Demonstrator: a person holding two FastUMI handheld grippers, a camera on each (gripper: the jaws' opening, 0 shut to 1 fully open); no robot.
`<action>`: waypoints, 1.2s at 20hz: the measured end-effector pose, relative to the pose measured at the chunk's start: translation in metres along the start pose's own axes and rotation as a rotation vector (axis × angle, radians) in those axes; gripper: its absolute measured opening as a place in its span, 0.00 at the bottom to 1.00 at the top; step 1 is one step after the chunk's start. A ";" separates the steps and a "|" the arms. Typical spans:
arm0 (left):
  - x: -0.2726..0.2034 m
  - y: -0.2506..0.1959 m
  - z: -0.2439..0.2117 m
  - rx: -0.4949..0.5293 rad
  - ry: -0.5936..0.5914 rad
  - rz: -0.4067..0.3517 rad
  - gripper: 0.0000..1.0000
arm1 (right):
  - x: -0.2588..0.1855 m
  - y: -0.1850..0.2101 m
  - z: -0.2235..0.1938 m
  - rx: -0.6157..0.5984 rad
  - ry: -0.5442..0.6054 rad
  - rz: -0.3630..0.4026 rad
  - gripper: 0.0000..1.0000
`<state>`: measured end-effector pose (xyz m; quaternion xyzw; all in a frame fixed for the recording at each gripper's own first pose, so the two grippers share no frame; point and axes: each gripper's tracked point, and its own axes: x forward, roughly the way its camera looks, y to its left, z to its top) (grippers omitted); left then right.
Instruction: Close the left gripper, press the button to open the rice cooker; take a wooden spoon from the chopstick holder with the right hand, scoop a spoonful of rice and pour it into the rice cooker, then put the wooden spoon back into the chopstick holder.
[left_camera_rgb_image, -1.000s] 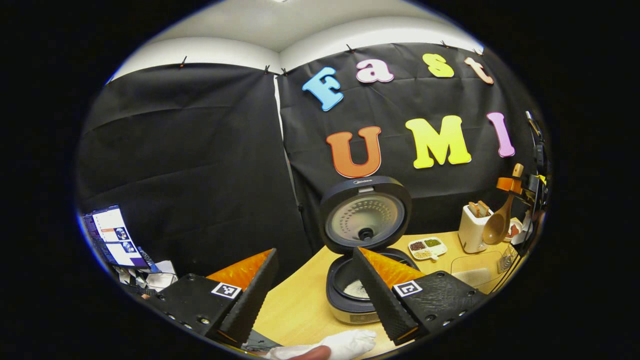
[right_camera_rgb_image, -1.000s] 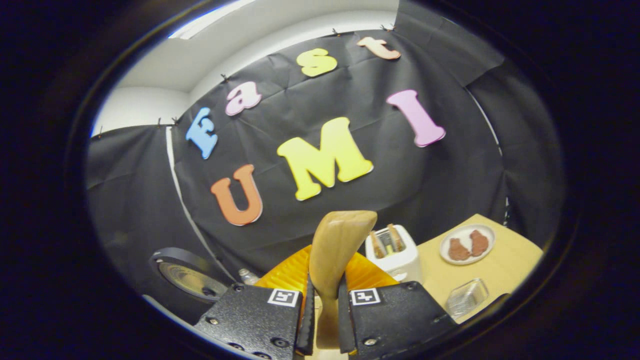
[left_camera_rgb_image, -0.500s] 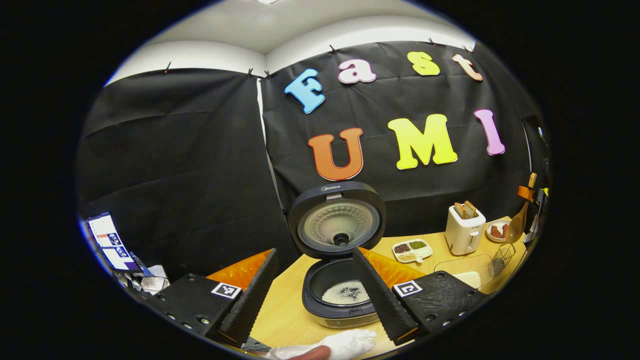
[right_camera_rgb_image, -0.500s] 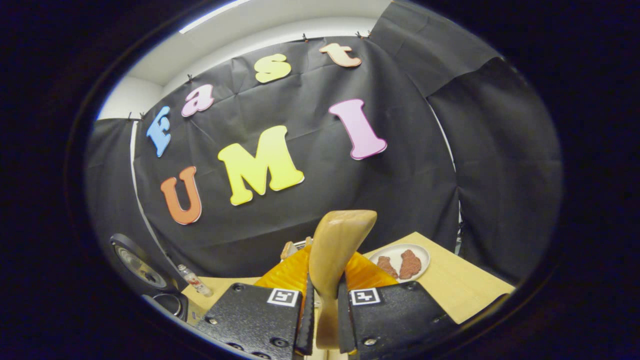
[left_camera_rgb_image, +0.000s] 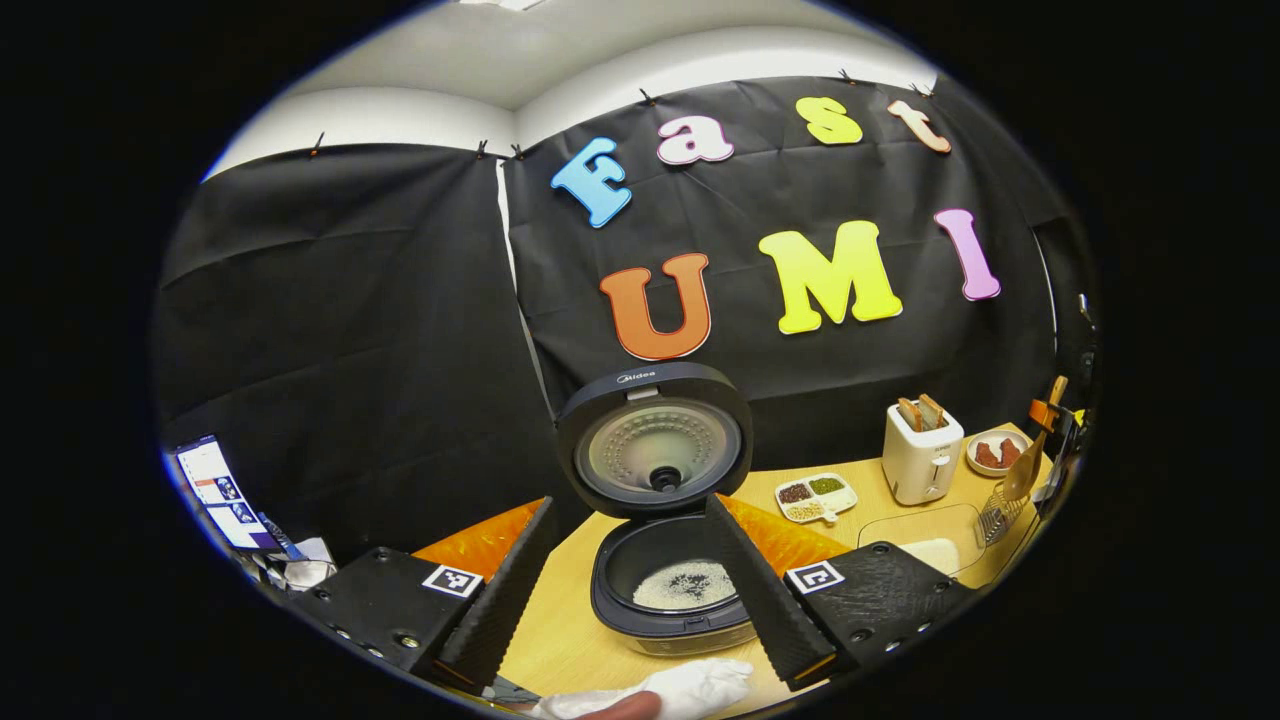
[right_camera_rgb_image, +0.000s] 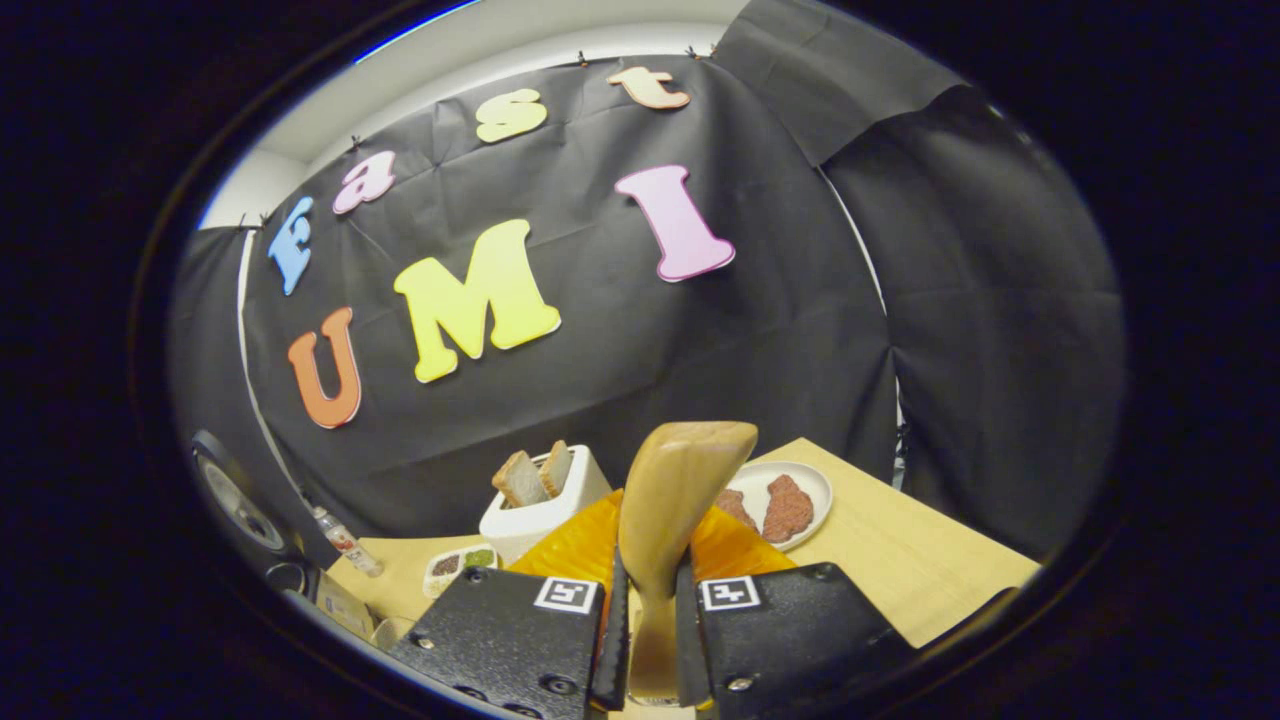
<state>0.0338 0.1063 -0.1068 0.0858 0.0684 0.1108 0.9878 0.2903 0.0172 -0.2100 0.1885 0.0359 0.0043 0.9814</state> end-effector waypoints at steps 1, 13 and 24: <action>0.000 -0.001 0.000 0.005 0.000 -0.004 0.95 | 0.005 -0.004 -0.010 -0.005 0.016 -0.005 0.24; 0.005 -0.011 -0.003 0.024 0.007 -0.018 0.95 | 0.012 -0.033 -0.059 -0.003 0.081 -0.063 0.24; 0.008 -0.007 0.000 0.029 -0.003 -0.009 0.95 | -0.007 -0.059 -0.052 -0.045 0.113 -0.153 0.96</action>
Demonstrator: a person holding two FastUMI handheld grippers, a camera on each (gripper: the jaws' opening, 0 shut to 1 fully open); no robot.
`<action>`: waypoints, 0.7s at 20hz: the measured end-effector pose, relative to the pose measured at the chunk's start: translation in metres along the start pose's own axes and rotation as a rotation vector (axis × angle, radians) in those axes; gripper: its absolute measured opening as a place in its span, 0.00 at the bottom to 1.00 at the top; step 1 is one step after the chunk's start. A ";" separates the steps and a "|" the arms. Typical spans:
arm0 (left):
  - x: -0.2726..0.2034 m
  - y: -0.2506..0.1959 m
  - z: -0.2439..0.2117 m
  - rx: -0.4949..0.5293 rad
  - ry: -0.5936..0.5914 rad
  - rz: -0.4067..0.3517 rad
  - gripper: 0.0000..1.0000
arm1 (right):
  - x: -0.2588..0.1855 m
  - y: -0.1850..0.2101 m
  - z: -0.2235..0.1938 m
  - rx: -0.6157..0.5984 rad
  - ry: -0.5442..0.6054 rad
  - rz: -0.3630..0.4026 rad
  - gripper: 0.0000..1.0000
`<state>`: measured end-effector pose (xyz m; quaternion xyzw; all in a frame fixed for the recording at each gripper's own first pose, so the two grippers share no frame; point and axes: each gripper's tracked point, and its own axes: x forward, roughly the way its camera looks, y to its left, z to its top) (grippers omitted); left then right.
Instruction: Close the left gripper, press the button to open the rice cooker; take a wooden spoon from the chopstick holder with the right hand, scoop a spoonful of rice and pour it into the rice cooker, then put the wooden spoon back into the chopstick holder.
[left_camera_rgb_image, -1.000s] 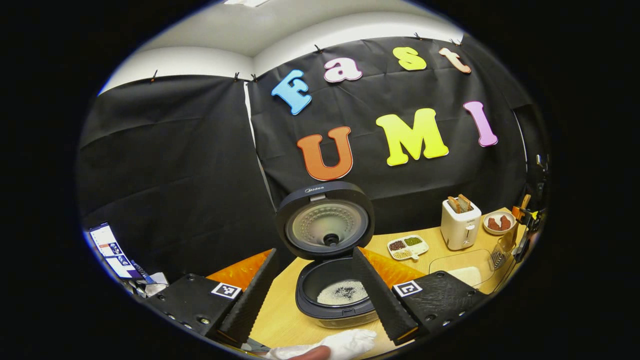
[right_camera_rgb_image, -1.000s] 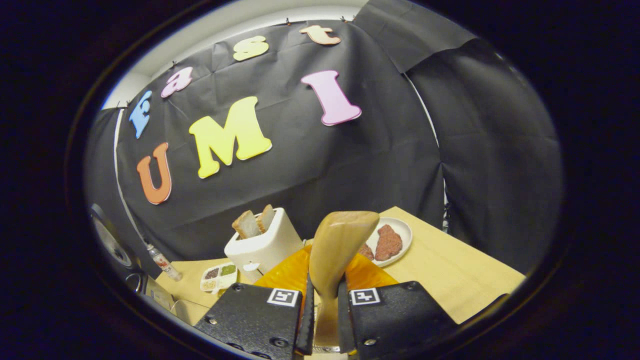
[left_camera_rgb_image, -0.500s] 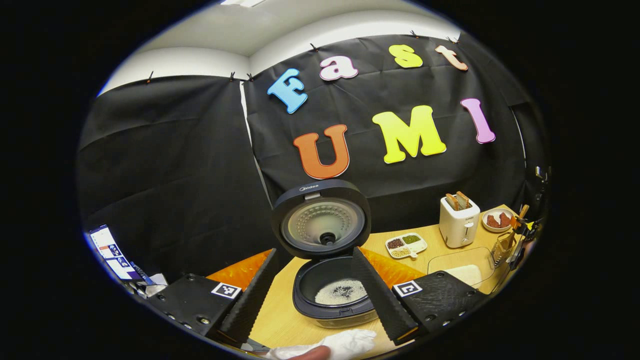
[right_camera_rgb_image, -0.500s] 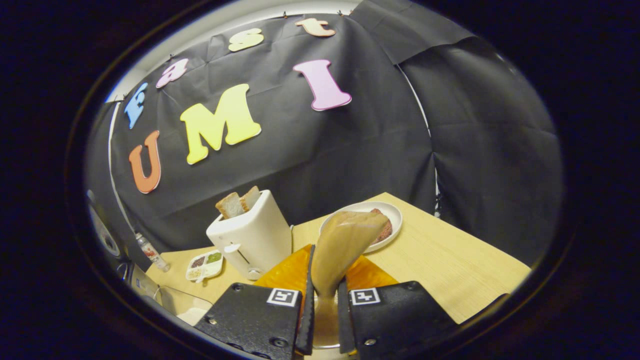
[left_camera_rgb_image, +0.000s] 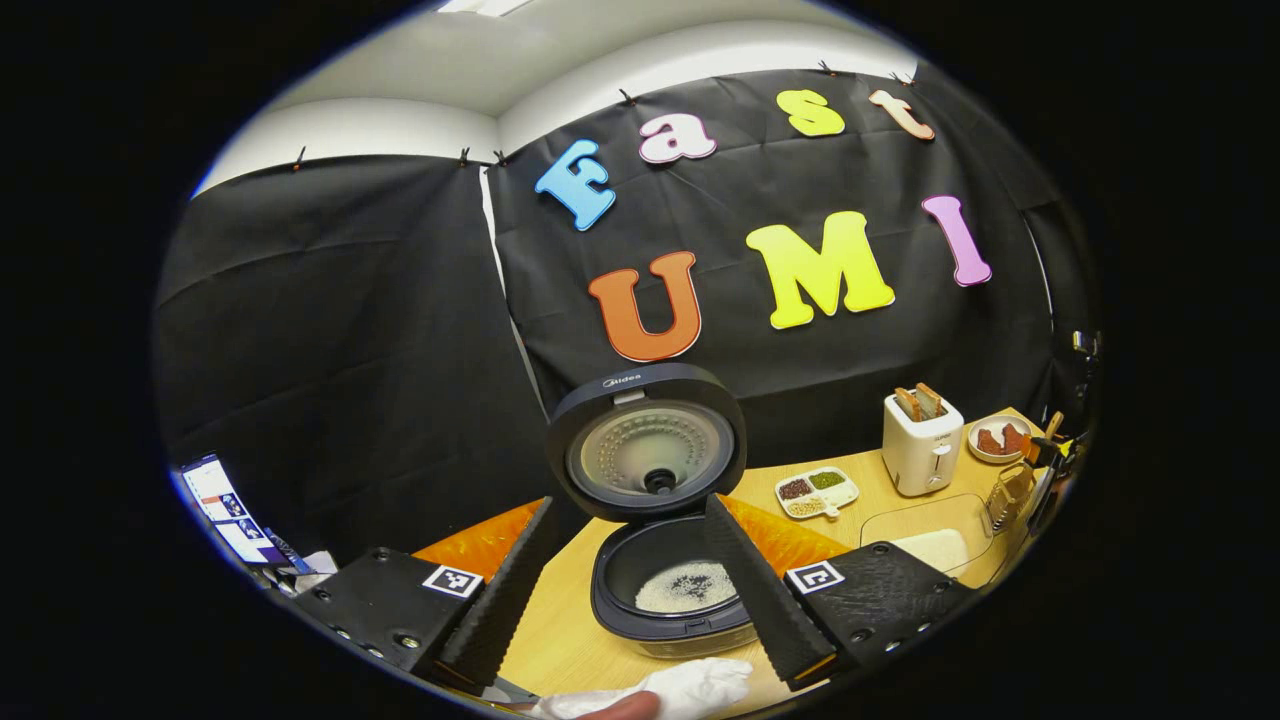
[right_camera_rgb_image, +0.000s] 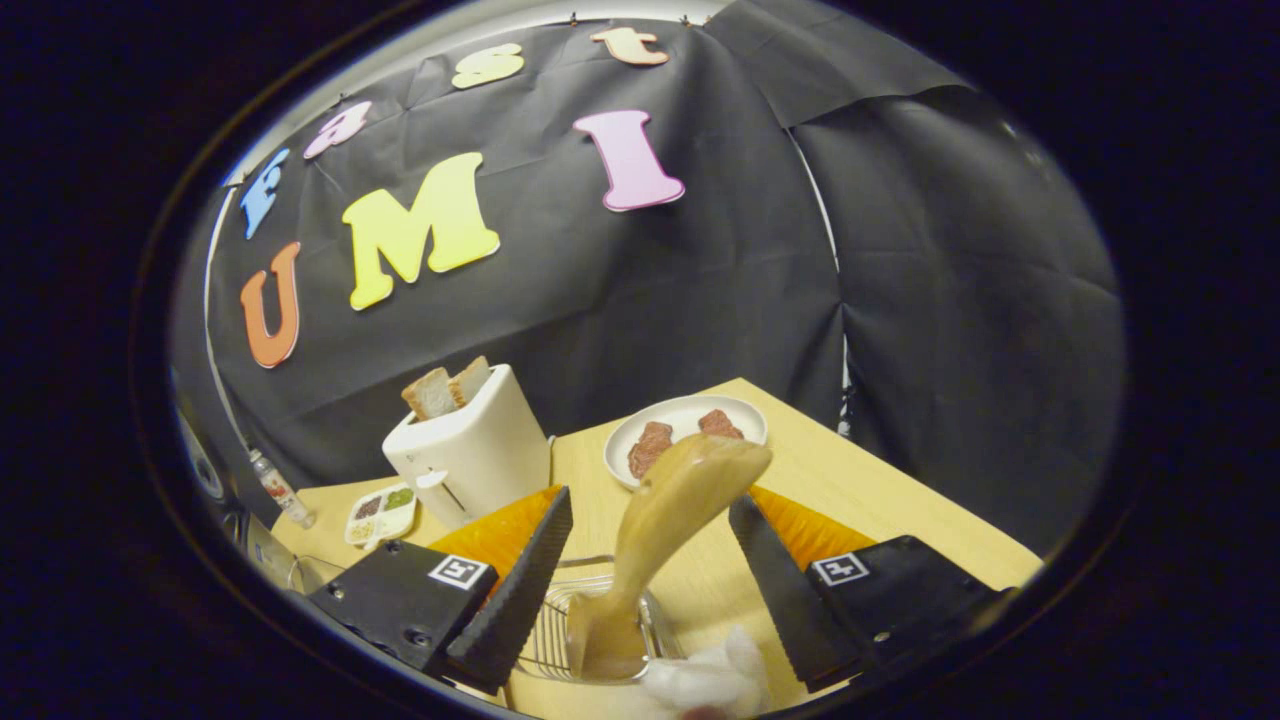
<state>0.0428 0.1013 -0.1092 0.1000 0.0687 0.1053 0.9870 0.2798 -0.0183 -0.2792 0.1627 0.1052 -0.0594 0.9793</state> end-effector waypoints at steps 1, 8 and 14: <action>0.000 0.001 0.001 -0.001 -0.002 -0.001 0.95 | -0.007 -0.001 0.009 -0.004 -0.016 -0.003 0.96; 0.003 0.003 0.013 -0.023 -0.028 -0.011 0.95 | -0.078 0.012 0.086 -0.084 -0.108 -0.007 1.00; 0.013 0.006 0.025 -0.045 -0.037 -0.024 0.95 | -0.172 0.065 0.163 -0.251 -0.220 0.031 1.00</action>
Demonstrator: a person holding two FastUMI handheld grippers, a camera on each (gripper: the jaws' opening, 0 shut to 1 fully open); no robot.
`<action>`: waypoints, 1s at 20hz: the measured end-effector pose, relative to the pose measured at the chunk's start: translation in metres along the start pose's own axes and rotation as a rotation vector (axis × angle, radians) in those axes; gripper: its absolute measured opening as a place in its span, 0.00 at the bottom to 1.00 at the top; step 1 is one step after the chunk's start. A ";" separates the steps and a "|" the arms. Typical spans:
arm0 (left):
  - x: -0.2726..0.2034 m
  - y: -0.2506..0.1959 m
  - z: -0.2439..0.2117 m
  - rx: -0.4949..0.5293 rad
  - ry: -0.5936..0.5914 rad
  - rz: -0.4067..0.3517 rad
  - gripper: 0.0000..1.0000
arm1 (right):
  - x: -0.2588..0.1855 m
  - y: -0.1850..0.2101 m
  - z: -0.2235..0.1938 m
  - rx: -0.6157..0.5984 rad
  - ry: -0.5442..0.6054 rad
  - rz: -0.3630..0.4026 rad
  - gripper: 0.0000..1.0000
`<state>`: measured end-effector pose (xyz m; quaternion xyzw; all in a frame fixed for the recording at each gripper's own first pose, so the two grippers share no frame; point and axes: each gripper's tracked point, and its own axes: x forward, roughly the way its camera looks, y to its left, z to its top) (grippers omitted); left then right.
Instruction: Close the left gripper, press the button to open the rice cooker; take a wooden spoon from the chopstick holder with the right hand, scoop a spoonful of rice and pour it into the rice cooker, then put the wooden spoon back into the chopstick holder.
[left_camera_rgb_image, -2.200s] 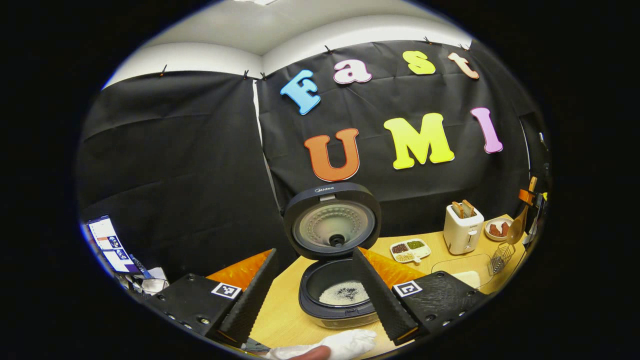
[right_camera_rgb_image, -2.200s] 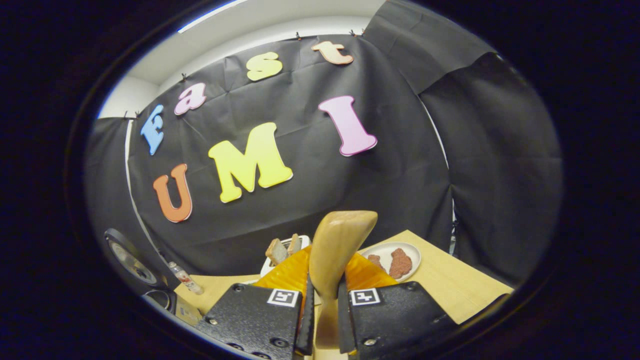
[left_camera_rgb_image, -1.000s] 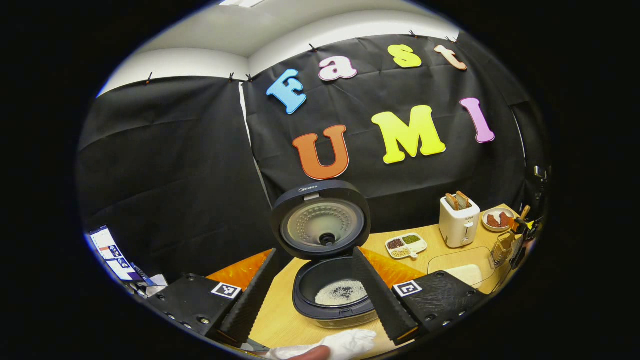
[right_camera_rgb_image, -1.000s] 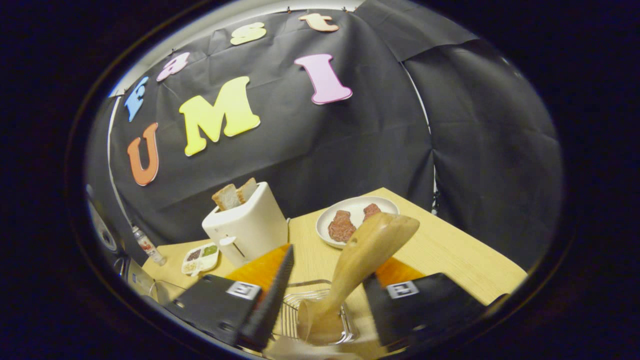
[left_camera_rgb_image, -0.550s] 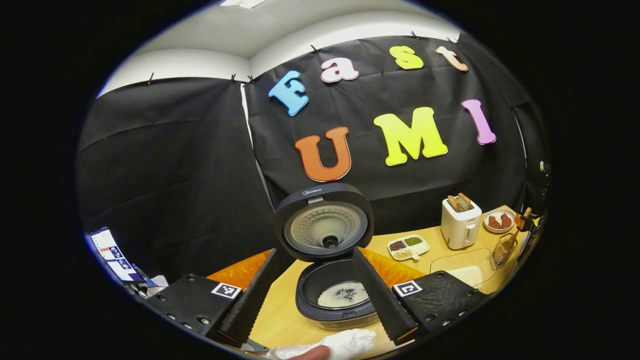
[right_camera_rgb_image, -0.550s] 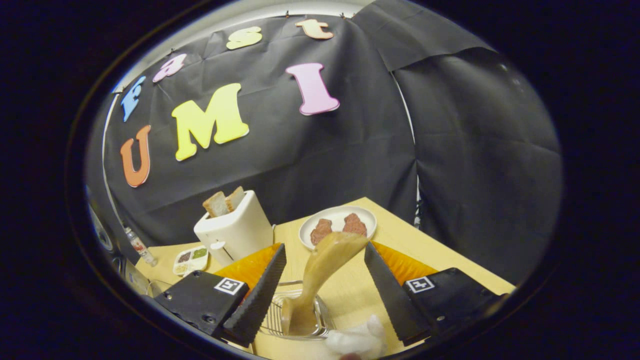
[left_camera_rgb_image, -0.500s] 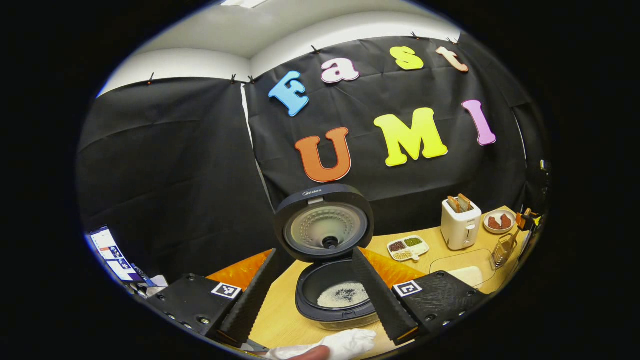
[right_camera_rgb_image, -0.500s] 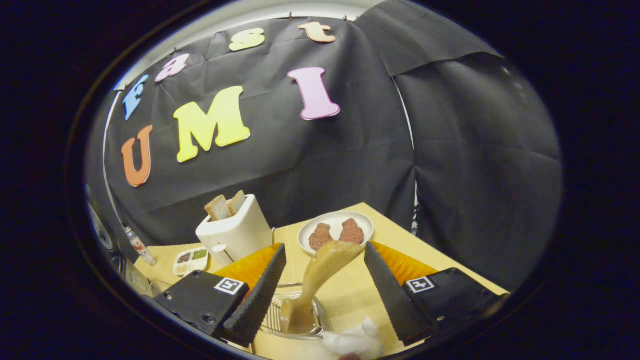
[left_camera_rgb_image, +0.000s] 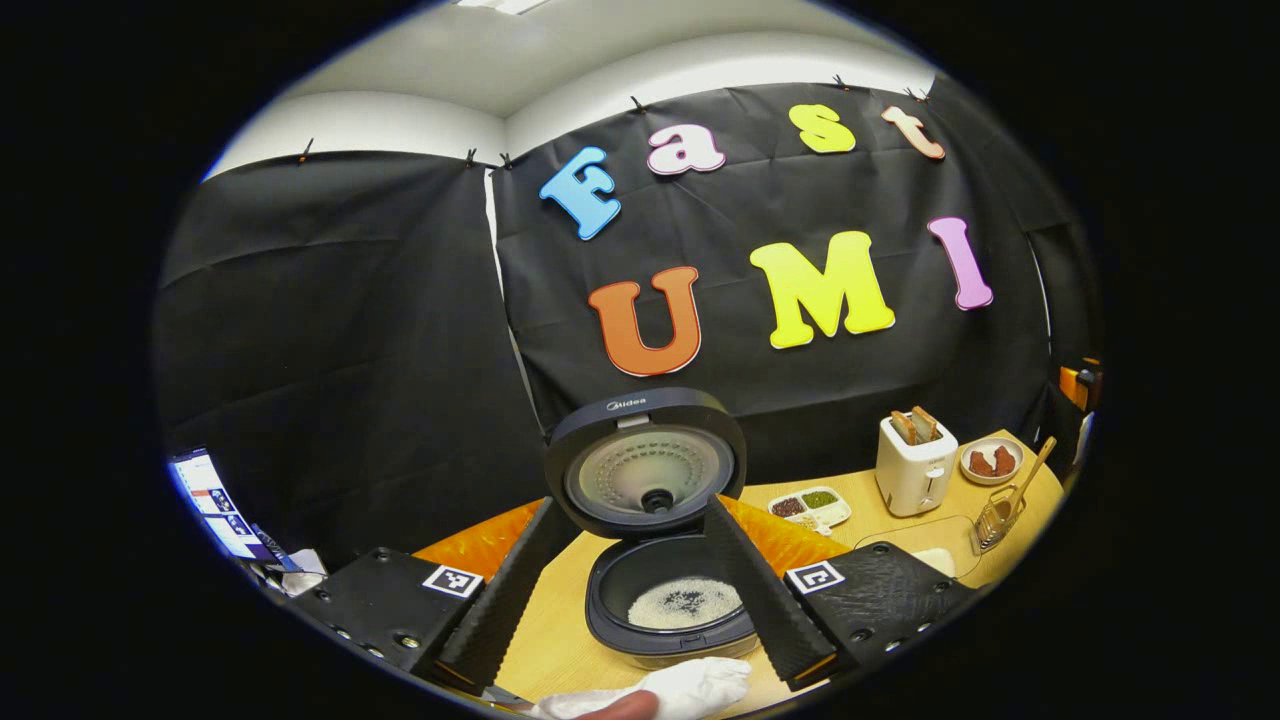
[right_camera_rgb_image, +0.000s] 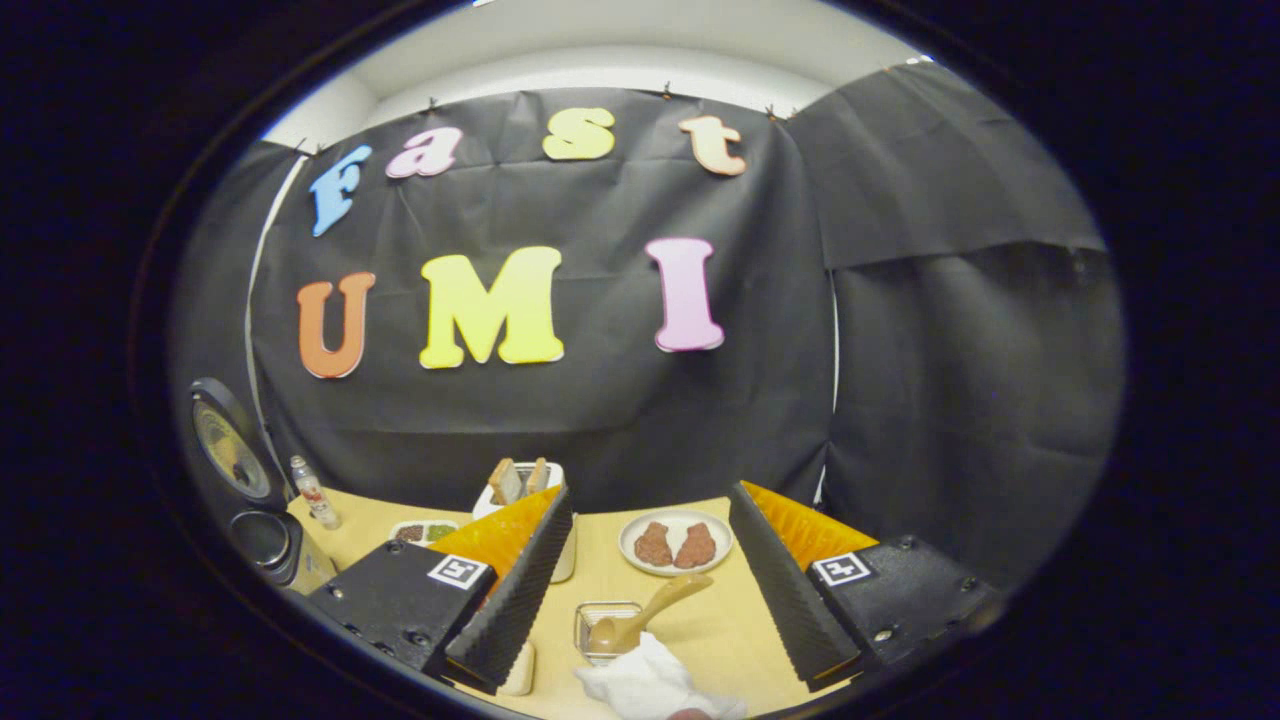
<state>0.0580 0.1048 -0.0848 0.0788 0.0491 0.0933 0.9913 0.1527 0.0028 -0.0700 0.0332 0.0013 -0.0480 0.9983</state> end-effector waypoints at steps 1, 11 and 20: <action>0.002 0.000 0.005 -0.004 -0.003 -0.003 0.95 | -0.011 0.007 0.013 -0.011 -0.009 0.015 0.96; 0.078 -0.005 0.079 -0.052 -0.055 -0.020 0.95 | -0.067 0.055 0.036 -0.057 0.038 0.116 0.97; 0.179 -0.004 0.076 -0.107 0.099 -0.011 0.95 | -0.075 0.072 0.041 -0.113 0.065 0.163 1.00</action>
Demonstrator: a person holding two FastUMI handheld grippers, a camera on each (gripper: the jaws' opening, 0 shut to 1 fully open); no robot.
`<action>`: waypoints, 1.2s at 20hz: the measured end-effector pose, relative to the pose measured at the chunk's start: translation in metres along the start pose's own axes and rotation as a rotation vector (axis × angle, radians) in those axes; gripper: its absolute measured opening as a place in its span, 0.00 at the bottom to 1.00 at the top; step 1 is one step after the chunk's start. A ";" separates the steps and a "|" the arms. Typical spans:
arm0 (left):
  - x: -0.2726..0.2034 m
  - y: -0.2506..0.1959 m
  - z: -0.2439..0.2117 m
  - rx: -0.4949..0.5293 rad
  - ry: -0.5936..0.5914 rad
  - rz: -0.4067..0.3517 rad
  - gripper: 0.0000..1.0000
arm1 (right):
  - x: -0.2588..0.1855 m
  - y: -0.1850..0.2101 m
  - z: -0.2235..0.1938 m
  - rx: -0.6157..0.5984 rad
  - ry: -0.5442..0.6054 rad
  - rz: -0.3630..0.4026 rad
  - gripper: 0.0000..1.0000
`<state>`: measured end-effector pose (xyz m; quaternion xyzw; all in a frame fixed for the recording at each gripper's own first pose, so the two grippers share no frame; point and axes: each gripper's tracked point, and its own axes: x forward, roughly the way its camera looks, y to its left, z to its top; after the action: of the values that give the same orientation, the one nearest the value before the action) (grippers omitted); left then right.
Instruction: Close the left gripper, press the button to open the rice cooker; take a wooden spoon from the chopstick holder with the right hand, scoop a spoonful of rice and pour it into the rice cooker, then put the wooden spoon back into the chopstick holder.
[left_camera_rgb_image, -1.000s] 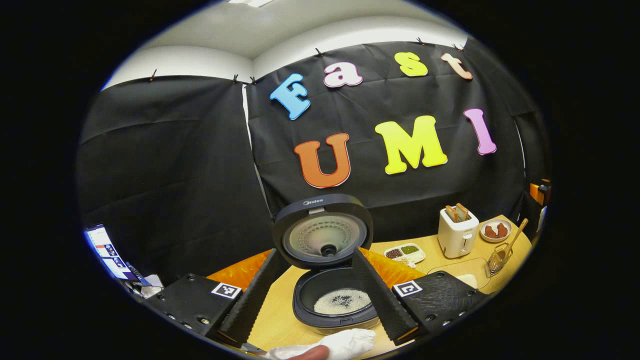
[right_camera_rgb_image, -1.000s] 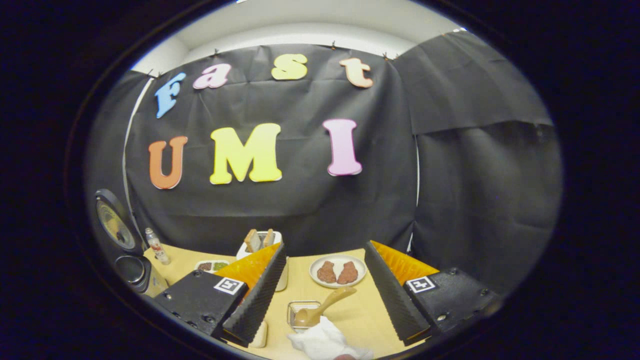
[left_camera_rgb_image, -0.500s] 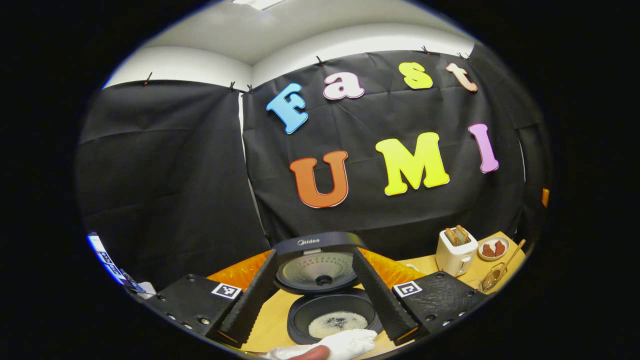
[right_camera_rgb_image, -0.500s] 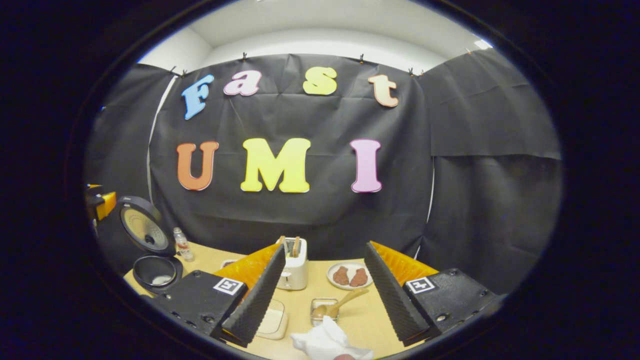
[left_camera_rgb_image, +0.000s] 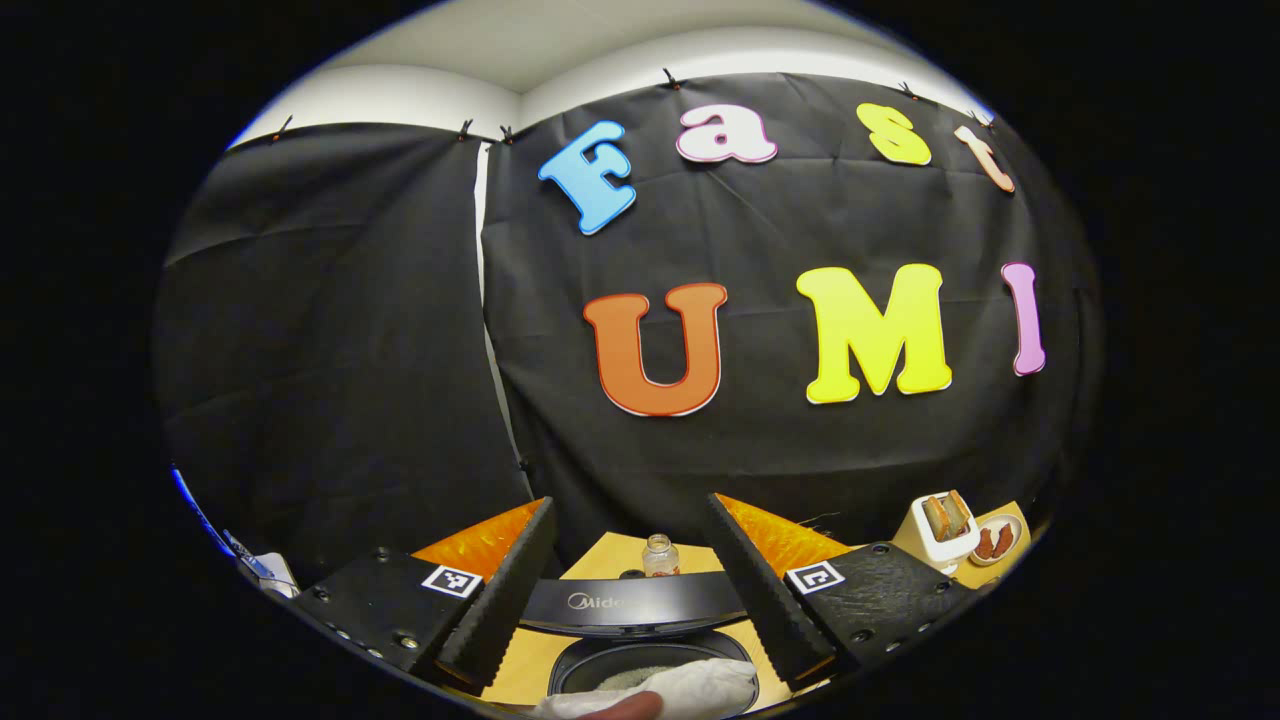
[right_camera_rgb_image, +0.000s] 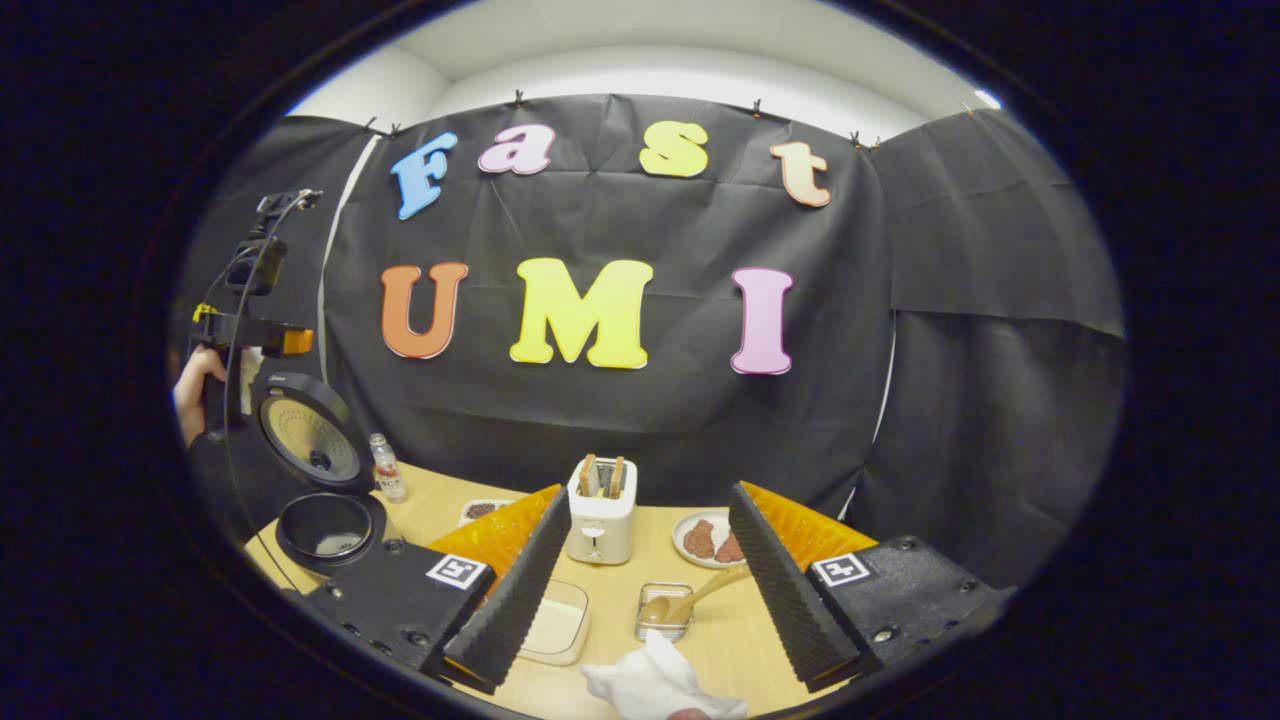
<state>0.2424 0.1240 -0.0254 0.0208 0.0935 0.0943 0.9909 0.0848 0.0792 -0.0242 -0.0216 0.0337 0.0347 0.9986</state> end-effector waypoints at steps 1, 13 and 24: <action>0.005 0.000 -0.010 -0.013 0.040 -0.003 0.95 | 0.000 0.001 0.000 0.003 0.000 0.002 1.00; 0.004 -0.007 -0.061 -0.033 0.196 -0.052 0.98 | -0.016 0.003 0.003 0.002 -0.004 0.008 0.97; -0.054 -0.010 -0.206 -0.054 0.430 -0.056 0.99 | -0.030 -0.003 -0.009 -0.030 0.023 -0.002 1.00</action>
<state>0.1529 0.1091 -0.2179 -0.0292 0.3005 0.0714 0.9507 0.0550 0.0742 -0.0311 -0.0370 0.0446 0.0342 0.9977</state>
